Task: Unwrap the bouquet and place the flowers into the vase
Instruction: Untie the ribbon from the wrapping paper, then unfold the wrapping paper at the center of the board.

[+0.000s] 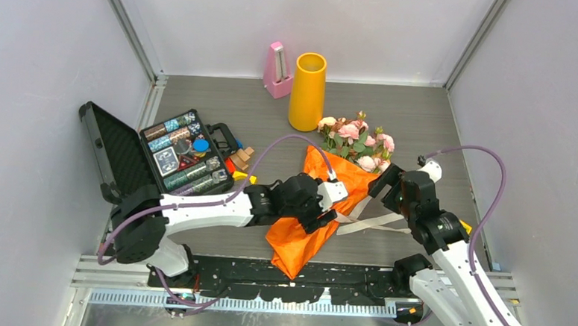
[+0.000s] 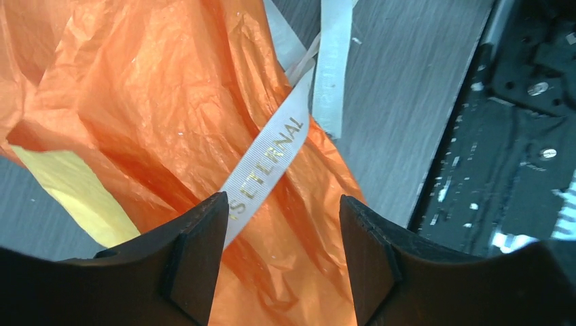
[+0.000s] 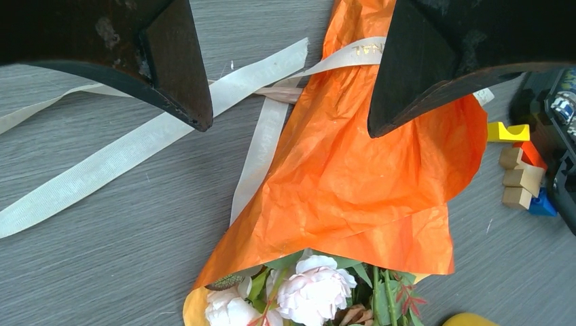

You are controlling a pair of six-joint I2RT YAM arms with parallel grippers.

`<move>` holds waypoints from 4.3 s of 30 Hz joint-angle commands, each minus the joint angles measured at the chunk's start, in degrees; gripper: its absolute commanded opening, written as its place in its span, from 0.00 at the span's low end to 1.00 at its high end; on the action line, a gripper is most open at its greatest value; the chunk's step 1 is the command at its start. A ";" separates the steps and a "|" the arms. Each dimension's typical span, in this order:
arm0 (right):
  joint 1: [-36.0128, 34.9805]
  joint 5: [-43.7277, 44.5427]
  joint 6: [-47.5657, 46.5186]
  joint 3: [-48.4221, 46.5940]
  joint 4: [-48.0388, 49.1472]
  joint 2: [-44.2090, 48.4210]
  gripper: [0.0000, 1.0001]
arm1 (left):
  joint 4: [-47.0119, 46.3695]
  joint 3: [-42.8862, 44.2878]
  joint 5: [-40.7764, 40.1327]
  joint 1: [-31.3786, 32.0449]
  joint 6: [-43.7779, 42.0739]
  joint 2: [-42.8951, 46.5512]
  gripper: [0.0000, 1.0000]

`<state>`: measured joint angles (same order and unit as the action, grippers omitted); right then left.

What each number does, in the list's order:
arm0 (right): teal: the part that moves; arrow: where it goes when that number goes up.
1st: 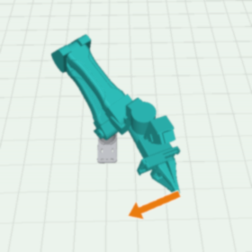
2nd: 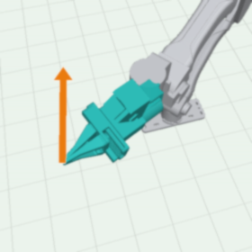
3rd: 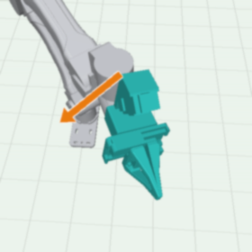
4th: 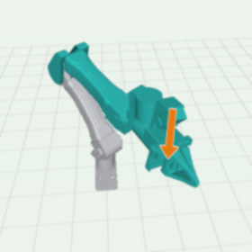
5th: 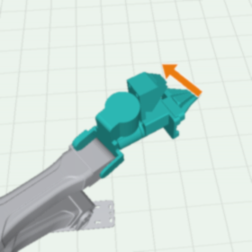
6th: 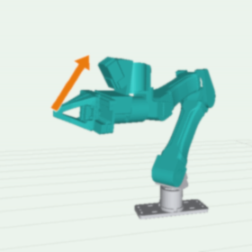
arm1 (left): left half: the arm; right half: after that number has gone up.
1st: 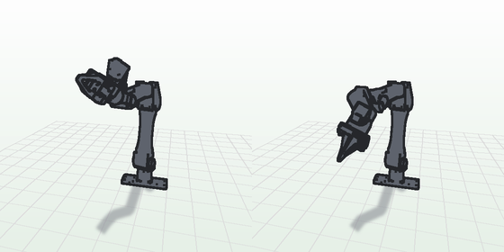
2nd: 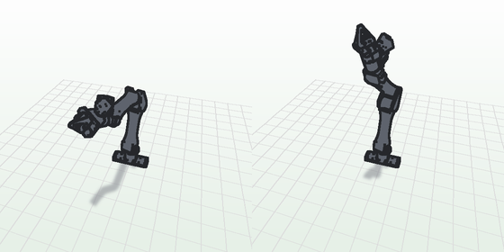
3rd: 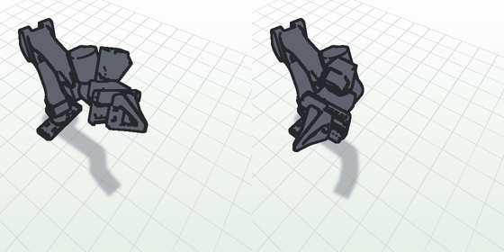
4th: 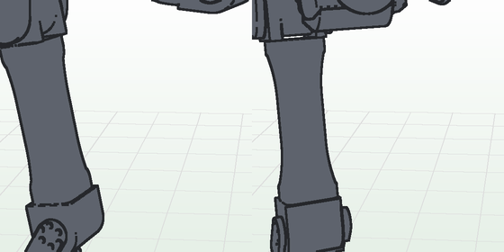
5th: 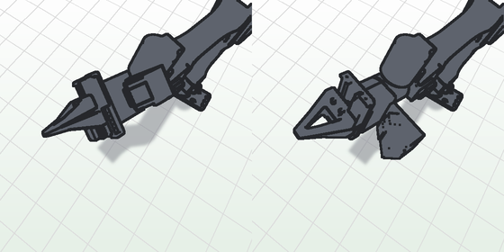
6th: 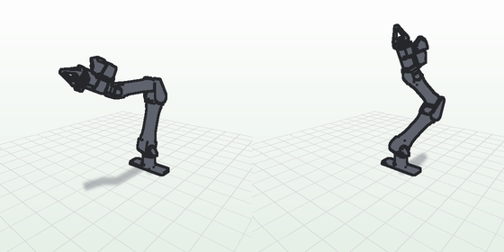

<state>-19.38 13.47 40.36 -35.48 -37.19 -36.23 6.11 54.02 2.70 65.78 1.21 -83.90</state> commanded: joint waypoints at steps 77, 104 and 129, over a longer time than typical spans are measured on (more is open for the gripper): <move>0.13 -17.88 9.08 14.86 23.03 -10.24 0.88 | 15.25 -18.68 -2.13 -57.56 27.61 30.32 0.00; 0.13 -15.08 12.46 17.47 27.70 -12.00 0.85 | -0.37 -26.96 13.47 -30.33 43.02 29.61 0.84; 0.13 -13.65 13.41 18.39 29.26 -12.94 0.70 | -23.84 -26.95 17.28 -23.46 47.54 3.17 0.40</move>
<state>-19.38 -1.39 52.95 -17.02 -10.94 -48.49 -12.84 24.62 19.18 41.56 49.28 -77.80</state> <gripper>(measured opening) 0.724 0.507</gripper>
